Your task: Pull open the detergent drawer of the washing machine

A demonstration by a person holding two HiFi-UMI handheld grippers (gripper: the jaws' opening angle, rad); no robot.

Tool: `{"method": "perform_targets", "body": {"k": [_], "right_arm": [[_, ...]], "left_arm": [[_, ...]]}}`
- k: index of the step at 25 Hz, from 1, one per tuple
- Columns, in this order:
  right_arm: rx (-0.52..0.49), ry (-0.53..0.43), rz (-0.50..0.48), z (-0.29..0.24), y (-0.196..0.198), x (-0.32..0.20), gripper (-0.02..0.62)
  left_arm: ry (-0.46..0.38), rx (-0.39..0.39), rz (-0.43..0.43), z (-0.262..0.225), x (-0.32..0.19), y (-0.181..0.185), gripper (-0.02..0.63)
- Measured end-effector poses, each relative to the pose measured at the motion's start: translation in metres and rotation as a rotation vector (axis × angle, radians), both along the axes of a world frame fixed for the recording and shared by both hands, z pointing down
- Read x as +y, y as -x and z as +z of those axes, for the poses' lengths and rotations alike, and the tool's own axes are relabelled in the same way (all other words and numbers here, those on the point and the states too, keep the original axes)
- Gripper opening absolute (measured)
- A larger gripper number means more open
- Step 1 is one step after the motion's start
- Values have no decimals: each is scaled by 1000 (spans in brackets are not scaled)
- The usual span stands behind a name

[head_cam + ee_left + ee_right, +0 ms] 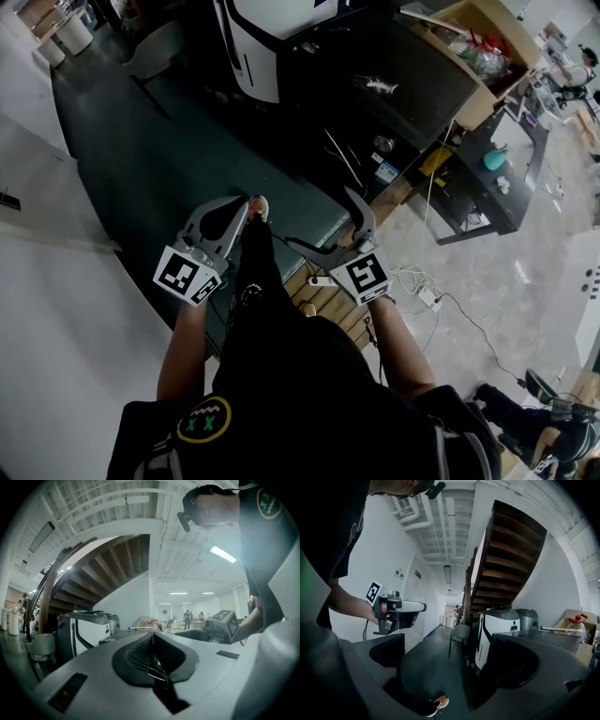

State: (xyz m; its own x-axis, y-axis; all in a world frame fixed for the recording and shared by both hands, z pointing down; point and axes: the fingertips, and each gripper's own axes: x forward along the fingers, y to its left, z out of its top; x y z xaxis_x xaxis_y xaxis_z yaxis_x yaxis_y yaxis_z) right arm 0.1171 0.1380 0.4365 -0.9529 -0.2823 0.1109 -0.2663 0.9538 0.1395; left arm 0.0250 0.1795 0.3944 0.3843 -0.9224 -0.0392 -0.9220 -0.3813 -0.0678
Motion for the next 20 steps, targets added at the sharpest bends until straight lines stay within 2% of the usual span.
{"method": "perform_targets", "body": {"k": [3,5,12,16,20], "right_arm": [[-10,25,11,8,25,-33,600],[-50,55,20,12,45,-60,600],[-188,255,64,37,130,-170,600],[-337,438,177,54,174,-252,600],[-401,612,363,85,200,-328,600]], "left_arm": [[-2,6,7,3,-32,24,23],[-5,6,14,7,-59,43,22],[1,26,51,13,-156,121,22],[8,23,107,10,-217,169,23],[25,60,187,-11,-274,214,23]]}}
